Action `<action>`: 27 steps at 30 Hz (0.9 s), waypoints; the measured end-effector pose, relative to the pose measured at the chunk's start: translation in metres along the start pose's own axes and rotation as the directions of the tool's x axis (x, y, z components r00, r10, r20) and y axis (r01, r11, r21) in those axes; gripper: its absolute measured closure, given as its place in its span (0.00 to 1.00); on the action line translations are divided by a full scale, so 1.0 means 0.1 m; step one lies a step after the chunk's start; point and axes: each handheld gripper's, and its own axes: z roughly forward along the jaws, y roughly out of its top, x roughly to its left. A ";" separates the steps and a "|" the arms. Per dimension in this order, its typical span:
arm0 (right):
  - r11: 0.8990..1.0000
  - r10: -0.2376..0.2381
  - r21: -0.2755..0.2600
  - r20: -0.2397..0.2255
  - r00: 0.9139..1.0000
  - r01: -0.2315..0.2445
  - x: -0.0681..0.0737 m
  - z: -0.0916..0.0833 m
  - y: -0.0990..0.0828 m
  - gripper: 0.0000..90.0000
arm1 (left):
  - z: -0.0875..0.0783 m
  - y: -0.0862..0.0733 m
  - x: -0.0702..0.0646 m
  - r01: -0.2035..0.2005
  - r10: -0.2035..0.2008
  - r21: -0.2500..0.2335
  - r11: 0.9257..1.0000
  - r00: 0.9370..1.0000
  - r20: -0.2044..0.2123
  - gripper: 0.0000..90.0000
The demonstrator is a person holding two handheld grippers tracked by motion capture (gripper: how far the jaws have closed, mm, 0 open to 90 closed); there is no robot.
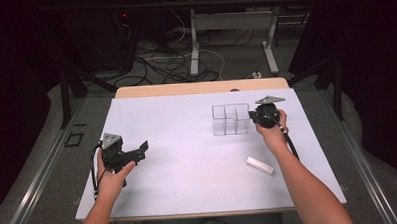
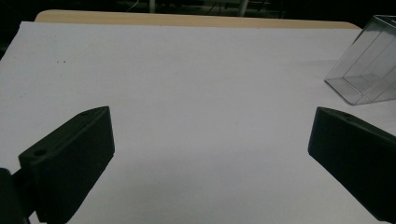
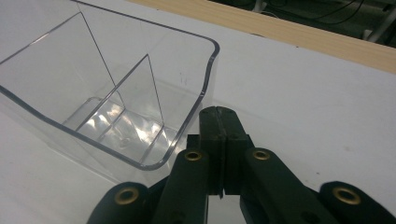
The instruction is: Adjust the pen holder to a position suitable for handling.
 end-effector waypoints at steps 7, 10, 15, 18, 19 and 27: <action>0.999 -0.040 0.023 -0.020 0.999 0.040 0.30 0.10 0.07 1.00 | 0.00 -0.01 0.01 0.000 0.000 0.007 1.000 1.000 -0.002 0.01; 0.999 -0.037 0.025 -0.047 0.998 0.038 0.46 0.15 0.11 1.00 | 0.01 -0.01 0.00 -0.005 0.005 0.008 1.000 1.000 -0.002 0.01; 0.998 -0.050 0.026 -0.056 0.997 0.052 0.60 0.19 0.14 1.00 | 0.01 0.00 0.01 -0.006 0.006 0.007 1.000 1.000 -0.002 0.01; 0.998 -0.055 0.030 -0.060 0.997 0.057 0.66 0.21 0.16 1.00 | 0.00 -0.01 0.01 -0.002 0.002 0.008 1.000 1.000 -0.001 0.01; 0.998 -0.052 0.031 -0.060 0.997 0.054 0.68 0.22 0.16 1.00 | 0.00 -0.01 0.01 -0.002 0.002 0.006 1.000 1.000 0.000 0.01; 0.998 -0.057 0.025 -0.080 0.995 0.059 0.74 0.27 0.18 1.00 | 0.01 -0.01 0.01 -0.008 0.008 0.009 1.000 1.000 0.002 0.01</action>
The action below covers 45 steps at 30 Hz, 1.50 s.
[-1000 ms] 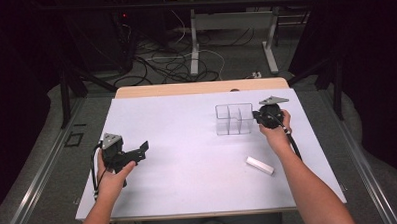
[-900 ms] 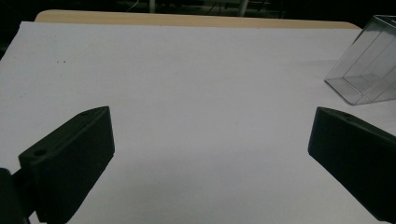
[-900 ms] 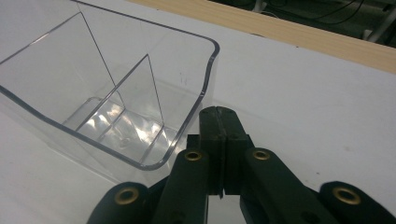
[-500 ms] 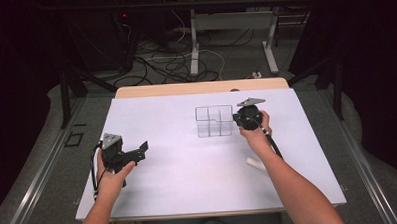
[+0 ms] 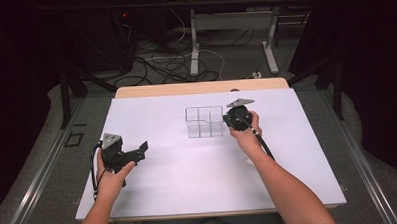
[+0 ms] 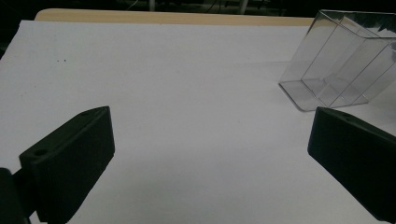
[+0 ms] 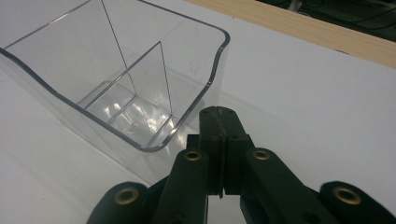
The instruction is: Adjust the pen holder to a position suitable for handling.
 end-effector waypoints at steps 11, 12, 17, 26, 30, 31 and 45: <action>1.000 0.004 0.005 0.000 1.000 -0.004 -0.02 0.02 -0.01 0.97 | 0.00 0.00 0.00 -0.002 0.002 0.001 1.000 1.000 0.001 0.01; 1.000 -0.003 0.004 0.001 1.000 0.003 -0.02 0.01 0.00 0.96 | 0.00 0.00 0.00 -0.002 0.002 -0.002 1.000 1.000 0.001 0.01; 1.000 -0.010 -0.009 0.002 1.000 0.010 -0.03 -0.05 0.02 0.90 | 0.00 0.00 0.00 0.001 -0.001 0.003 1.000 1.000 0.000 0.01; 0.999 -0.008 -0.041 -0.035 0.999 0.006 -0.04 -0.25 0.08 0.73 | -0.01 0.00 0.01 0.000 0.000 0.003 1.000 1.000 -0.001 0.01; 0.999 -0.022 -0.042 -0.058 0.998 0.019 -0.03 -0.34 0.09 0.65 | -0.01 0.00 0.01 0.000 0.000 0.003 1.000 1.000 0.000 0.01; 0.999 -0.025 -0.039 -0.063 0.998 0.022 -0.03 -0.36 0.09 0.63 | -0.01 0.00 0.01 0.000 0.000 0.004 1.000 1.000 0.000 0.01; 0.993 -0.119 -0.034 -0.148 0.982 0.115 -0.01 -0.68 0.04 0.50 | -0.01 -0.01 0.01 0.003 -0.003 0.006 1.000 1.000 0.000 0.01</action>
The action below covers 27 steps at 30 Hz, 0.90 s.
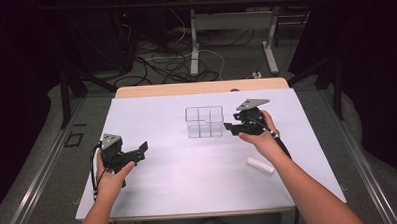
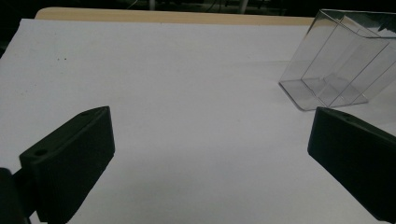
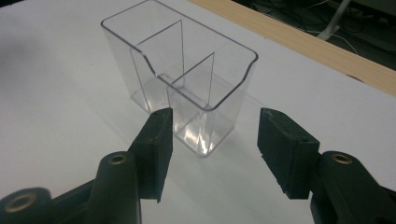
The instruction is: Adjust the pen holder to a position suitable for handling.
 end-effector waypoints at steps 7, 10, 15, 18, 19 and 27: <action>0.999 -0.024 0.027 -0.005 1.000 0.024 -0.01 -0.12 -0.11 0.37 | 0.01 0.00 0.00 0.001 -0.001 0.001 1.000 1.000 0.000 0.01; 0.999 0.002 0.048 -0.021 1.000 -0.001 -0.01 -0.17 -0.17 0.32 | 0.01 0.00 -0.01 0.000 0.000 0.003 1.000 1.000 0.001 0.01; 0.997 -0.028 0.074 -0.019 0.999 0.030 0.00 -0.23 -0.29 0.26 | 0.01 -0.01 -0.01 0.002 -0.002 0.001 1.000 1.000 -0.002 0.01; 0.997 -0.035 0.072 -0.027 0.999 0.037 -0.01 -0.27 -0.38 0.26 | 0.01 -0.01 -0.02 0.002 -0.002 -0.002 1.000 1.000 -0.002 0.01; 0.997 -0.028 0.068 -0.031 0.999 0.030 -0.01 -0.28 -0.41 0.26 | 0.00 -0.01 -0.02 0.002 -0.002 -0.001 1.000 1.000 -0.001 0.01; 0.992 -0.013 0.126 -0.061 0.998 0.021 -0.06 -0.38 -0.61 0.28 | -0.01 -0.01 -0.02 -0.003 0.003 0.002 1.000 1.000 -0.001 0.01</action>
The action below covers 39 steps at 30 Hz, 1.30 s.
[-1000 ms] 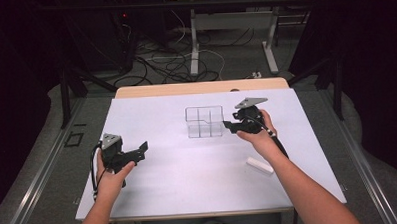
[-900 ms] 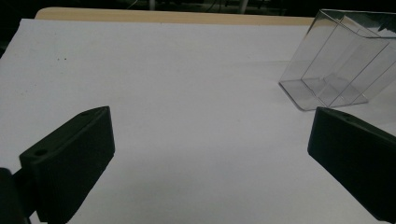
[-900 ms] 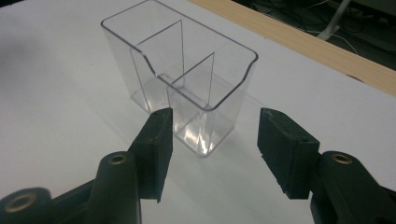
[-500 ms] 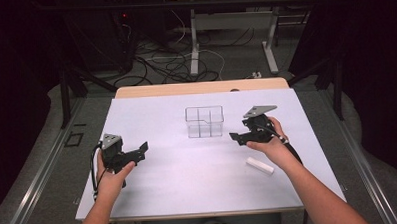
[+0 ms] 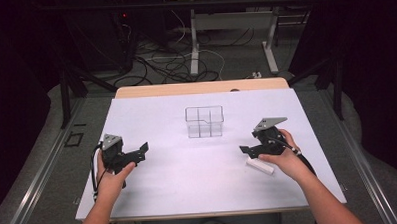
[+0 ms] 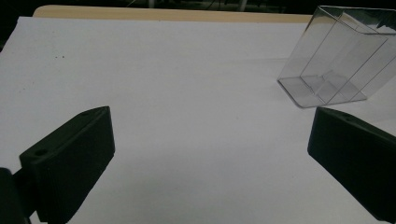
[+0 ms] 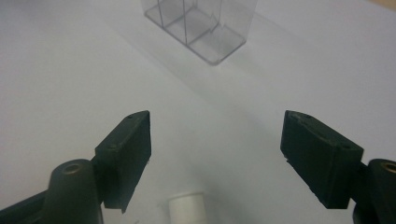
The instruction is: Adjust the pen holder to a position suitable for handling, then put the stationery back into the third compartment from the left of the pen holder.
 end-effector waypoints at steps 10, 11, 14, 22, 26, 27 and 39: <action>0.996 -0.033 0.084 -0.028 0.999 0.035 0.00 -0.06 -0.14 0.34 | -0.02 -0.01 0.01 0.003 -0.003 0.000 1.000 1.000 -0.001 0.01; 0.995 -0.038 0.096 -0.032 0.999 0.041 0.00 -0.07 -0.16 0.34 | -0.02 -0.01 0.01 0.003 -0.003 0.001 1.000 1.000 -0.001 0.01; 0.986 -0.049 0.158 -0.047 0.998 0.056 0.02 -0.08 -0.21 0.34 | -0.02 -0.01 0.01 0.002 -0.002 0.001 1.000 1.000 -0.003 0.01; 0.964 -0.071 0.255 -0.042 0.997 0.080 0.07 -0.16 -0.25 0.42 | -0.02 -0.01 0.00 0.001 -0.001 0.001 1.000 1.000 -0.002 0.01; 0.952 -0.090 0.289 -0.063 0.994 0.104 0.07 -0.18 -0.25 0.45 | -0.03 -0.01 -0.01 0.005 -0.005 0.000 1.000 1.000 -0.002 0.01; 0.947 -0.100 0.301 -0.070 0.993 0.117 0.07 -0.18 -0.25 0.45 | -0.03 -0.01 -0.01 0.006 -0.006 0.001 1.000 1.000 -0.001 0.01; 0.910 -0.099 0.397 -0.075 0.992 0.121 0.04 -0.15 -0.34 0.47 | -0.05 -0.01 0.00 0.014 -0.014 -0.001 1.000 1.000 -0.004 0.01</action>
